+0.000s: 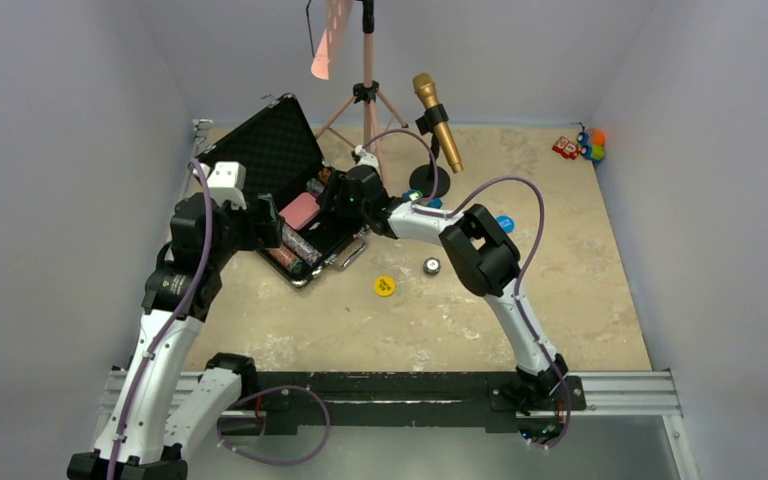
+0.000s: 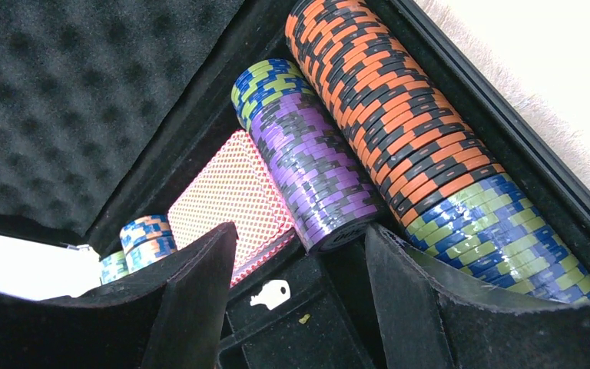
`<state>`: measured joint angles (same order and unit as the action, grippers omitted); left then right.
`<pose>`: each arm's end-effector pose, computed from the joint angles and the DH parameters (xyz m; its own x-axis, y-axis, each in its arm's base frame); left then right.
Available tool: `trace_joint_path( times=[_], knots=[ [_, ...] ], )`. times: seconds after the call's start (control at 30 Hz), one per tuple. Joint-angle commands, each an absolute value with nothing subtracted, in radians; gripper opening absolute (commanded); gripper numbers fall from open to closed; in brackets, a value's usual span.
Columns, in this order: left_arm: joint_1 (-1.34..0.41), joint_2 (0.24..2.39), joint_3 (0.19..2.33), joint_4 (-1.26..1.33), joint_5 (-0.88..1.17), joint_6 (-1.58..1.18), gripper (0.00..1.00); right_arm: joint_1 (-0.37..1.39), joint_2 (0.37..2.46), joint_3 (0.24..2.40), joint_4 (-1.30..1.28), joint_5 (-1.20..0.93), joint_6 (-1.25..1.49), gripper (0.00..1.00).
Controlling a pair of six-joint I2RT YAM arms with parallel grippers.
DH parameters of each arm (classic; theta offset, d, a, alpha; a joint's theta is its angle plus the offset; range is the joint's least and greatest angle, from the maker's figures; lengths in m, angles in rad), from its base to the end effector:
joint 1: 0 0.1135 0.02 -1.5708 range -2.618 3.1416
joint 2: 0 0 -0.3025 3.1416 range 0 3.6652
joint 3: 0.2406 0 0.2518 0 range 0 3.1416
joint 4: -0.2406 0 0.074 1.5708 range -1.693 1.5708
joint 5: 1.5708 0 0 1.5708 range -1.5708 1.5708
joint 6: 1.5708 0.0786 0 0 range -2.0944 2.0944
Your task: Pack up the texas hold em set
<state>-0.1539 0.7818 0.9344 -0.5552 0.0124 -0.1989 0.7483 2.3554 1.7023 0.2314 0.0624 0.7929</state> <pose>0.1761 -0.0283 0.3633 -0.4121 -0.1360 -0.9009 0.0848 0.9788 -0.1865 0.4456 0.4070 0.1642 -0.6646 0.3532 -0.6585 -0.2336 0.7389 0.6321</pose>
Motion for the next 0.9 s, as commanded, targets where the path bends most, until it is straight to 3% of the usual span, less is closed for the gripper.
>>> trace_joint_path(
  times=[0.0,0.4,0.63,0.87],
  knots=[
    [-0.158,0.781,0.946,-0.522,0.021,-0.203,0.99,0.753,2.375,1.774,0.322,0.082,0.77,0.66],
    [-0.158,0.781,0.946,-0.521,0.016,-0.198,1.0,0.763,2.227,1.624,0.36,0.2,0.721,0.78],
    [-0.158,0.775,0.942,-0.52,0.007,-0.196,1.0,0.764,2.092,1.518,0.373,0.234,0.684,0.78],
    [-0.158,0.777,0.943,-0.518,0.023,-0.204,1.0,0.762,1.829,1.293,0.409,0.169,0.622,0.78]
  ],
)
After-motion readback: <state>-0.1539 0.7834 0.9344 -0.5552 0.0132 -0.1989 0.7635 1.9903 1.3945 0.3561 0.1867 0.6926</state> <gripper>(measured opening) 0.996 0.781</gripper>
